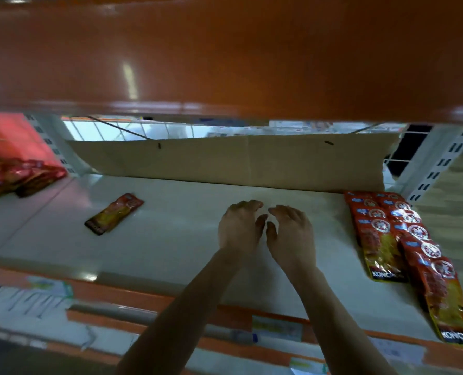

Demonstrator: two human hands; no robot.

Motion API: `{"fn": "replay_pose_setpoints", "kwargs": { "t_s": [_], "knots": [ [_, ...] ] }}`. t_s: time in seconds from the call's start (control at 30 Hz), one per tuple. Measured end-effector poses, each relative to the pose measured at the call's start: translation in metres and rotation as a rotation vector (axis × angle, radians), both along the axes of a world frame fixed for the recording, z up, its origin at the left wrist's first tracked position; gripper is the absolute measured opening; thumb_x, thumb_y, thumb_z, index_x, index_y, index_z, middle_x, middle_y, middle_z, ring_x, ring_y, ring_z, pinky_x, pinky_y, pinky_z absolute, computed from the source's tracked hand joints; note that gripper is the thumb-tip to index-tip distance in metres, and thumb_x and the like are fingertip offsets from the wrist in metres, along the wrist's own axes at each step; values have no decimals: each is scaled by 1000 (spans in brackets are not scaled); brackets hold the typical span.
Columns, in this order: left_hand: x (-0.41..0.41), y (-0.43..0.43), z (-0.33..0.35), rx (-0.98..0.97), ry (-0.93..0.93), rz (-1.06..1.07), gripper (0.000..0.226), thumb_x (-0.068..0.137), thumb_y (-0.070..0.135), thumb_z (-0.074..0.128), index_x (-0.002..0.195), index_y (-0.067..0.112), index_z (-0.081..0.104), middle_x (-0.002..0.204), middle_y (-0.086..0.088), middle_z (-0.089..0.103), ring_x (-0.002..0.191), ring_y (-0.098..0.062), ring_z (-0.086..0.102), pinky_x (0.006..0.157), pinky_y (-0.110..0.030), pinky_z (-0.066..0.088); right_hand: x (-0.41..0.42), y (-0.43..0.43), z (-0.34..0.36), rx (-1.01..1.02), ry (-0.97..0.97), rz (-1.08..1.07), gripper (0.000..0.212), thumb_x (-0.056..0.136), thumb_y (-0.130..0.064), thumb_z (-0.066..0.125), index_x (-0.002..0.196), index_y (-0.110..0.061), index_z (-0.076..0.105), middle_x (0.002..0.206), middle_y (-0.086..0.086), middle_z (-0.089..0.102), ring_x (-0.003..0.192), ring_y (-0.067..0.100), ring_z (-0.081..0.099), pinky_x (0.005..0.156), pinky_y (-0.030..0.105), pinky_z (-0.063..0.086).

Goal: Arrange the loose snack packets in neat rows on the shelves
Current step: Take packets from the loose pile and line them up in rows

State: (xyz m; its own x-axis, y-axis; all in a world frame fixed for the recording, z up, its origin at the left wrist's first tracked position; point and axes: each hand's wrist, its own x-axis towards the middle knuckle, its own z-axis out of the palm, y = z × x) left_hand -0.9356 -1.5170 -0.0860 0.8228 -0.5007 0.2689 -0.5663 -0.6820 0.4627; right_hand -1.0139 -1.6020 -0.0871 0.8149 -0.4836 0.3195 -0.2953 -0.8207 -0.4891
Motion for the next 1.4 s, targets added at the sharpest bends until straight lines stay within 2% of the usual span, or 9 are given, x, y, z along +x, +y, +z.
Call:
{"fn": "replay_pose_setpoints", "kwargs": {
  "t_s": [0.1, 0.3, 0.47, 0.6, 0.67, 0.93, 1.13, 1.27, 1.4],
  "knots": [
    [23, 43, -2, 10, -39, 46, 34, 94, 29, 58, 127, 22, 61, 118, 0, 67, 106, -18, 60, 88, -28, 49, 27, 38, 0, -11, -1, 62, 33, 88, -9, 60, 120, -5, 64, 124, 12, 64, 119, 29, 55, 104, 40, 42],
    [80, 138, -2, 26, -56, 89, 35, 94, 31, 58, 127, 21, 60, 120, -3, 66, 107, -19, 61, 88, -31, 52, 89, 127, -4, 39, 72, 98, 40, 95, -20, 53, 134, -11, 53, 136, 7, 54, 128, 22, 45, 107, 33, 38],
    [136, 208, -3, 50, -59, 92, 36, 94, 33, 56, 127, 21, 59, 120, -3, 65, 109, -19, 59, 89, -30, 48, 142, 198, -7, 36, 123, 73, 39, 96, -27, 50, 133, -14, 53, 127, 7, 58, 115, 23, 49, 95, 31, 42],
    [176, 252, -4, 59, -38, 108, 30, 91, 30, 58, 116, 16, 64, 115, -5, 65, 107, -24, 58, 86, -30, 48, 179, 244, -7, 69, 151, 29, 32, 96, -30, 50, 122, -13, 58, 111, 8, 62, 101, 24, 54, 81, 31, 44],
    [193, 273, -7, 78, -24, 123, 35, 91, 33, 58, 121, 16, 61, 123, -5, 61, 114, -24, 54, 91, -32, 47, 194, 262, -7, 76, 190, -2, 30, 97, -32, 47, 118, -13, 58, 108, 9, 61, 97, 24, 54, 74, 30, 41],
    [261, 345, -15, 143, -13, 301, 56, 93, 41, 56, 140, 14, 41, 147, -9, 38, 135, -27, 32, 107, -38, 33, 245, 316, -9, 96, 317, -127, 67, 87, -58, 53, 133, -12, 42, 127, 11, 50, 111, 29, 51, 81, 36, 46],
    [307, 384, -13, 144, -18, 444, 63, 92, 36, 58, 143, 10, 31, 153, -16, 26, 141, -33, 23, 112, -43, 28, 272, 333, -11, 0, 319, -103, 53, 89, -43, 57, 131, -13, 43, 126, 10, 47, 110, 29, 48, 86, 37, 45],
    [335, 406, -15, 171, 36, 504, 66, 93, 36, 57, 144, 8, 25, 157, -20, 14, 146, -36, 11, 116, -47, 19, 284, 344, -12, 57, 291, -68, 58, 88, -32, 64, 135, -12, 37, 132, 13, 39, 115, 30, 46, 92, 38, 45],
    [357, 424, -18, 161, 79, 550, 67, 91, 32, 59, 144, 7, 26, 151, -19, 29, 142, -35, 24, 115, -48, 26, 292, 349, -13, 164, 250, -63, 65, 85, -25, 69, 137, -11, 33, 136, 15, 32, 121, 32, 43, 99, 39, 42]
  ]
}}
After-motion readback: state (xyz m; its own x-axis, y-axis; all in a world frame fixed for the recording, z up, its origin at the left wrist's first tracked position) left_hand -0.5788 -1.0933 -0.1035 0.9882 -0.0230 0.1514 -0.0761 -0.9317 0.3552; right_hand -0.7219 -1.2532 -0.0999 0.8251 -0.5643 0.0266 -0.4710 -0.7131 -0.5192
